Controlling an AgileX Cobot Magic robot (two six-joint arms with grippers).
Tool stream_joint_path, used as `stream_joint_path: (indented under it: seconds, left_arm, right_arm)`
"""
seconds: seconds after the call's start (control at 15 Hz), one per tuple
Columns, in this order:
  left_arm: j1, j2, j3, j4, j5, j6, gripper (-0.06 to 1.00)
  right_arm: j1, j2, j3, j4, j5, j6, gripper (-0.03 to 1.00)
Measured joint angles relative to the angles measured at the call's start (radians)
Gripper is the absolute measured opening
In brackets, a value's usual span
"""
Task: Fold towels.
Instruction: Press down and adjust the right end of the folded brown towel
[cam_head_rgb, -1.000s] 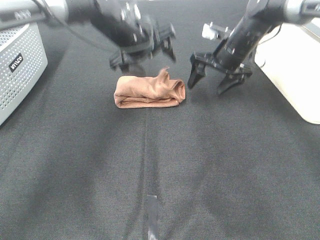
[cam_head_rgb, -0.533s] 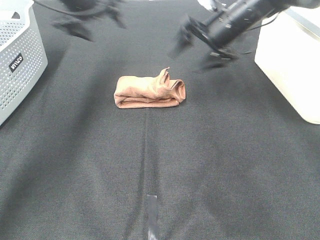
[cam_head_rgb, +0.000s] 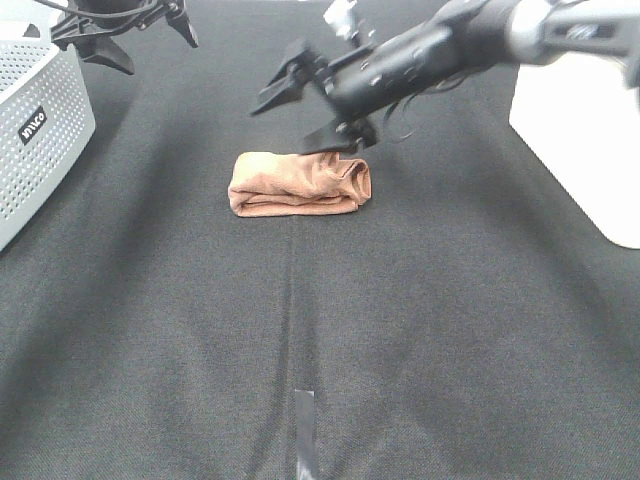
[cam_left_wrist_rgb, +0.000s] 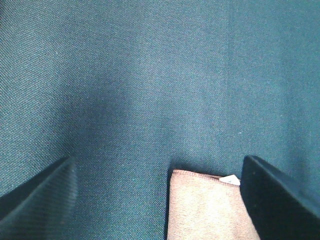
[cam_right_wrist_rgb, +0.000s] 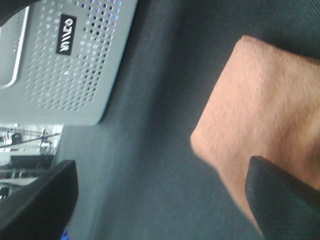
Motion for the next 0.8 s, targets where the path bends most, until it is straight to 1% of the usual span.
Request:
stream_joint_path:
  seconds: [0.2,0.33,0.4,0.53,0.67,0.8]
  left_arm:
    - [0.0,0.0,0.0,0.0,0.0,0.0,0.83]
    - [0.0,0.0,0.0,0.0,0.011,0.0,0.83]
    - [0.0,0.0,0.0,0.0,0.016,0.0,0.83]
    - [0.0,0.0,0.0,0.0,0.023,0.0,0.83]
    - [0.0,0.0,0.0,0.0,0.04,0.0,0.83]
    - [0.0,0.0,0.0,0.0,0.077,0.011,0.83]
  right_arm:
    - [-0.003,0.02,0.0,-0.019,-0.05,0.0,0.85]
    - [-0.027,0.029,0.0,-0.071,-0.066,0.003,0.85]
    - [-0.046,0.029,0.0,-0.147,-0.069,0.036,0.85]
    - [-0.074,0.029,0.0,-0.247,-0.065,0.104,0.85]
    - [-0.094,0.029,0.0,-0.314,-0.038,0.131,0.85]
    - [-0.095,0.017,0.0,-0.384,0.009,0.134,0.85]
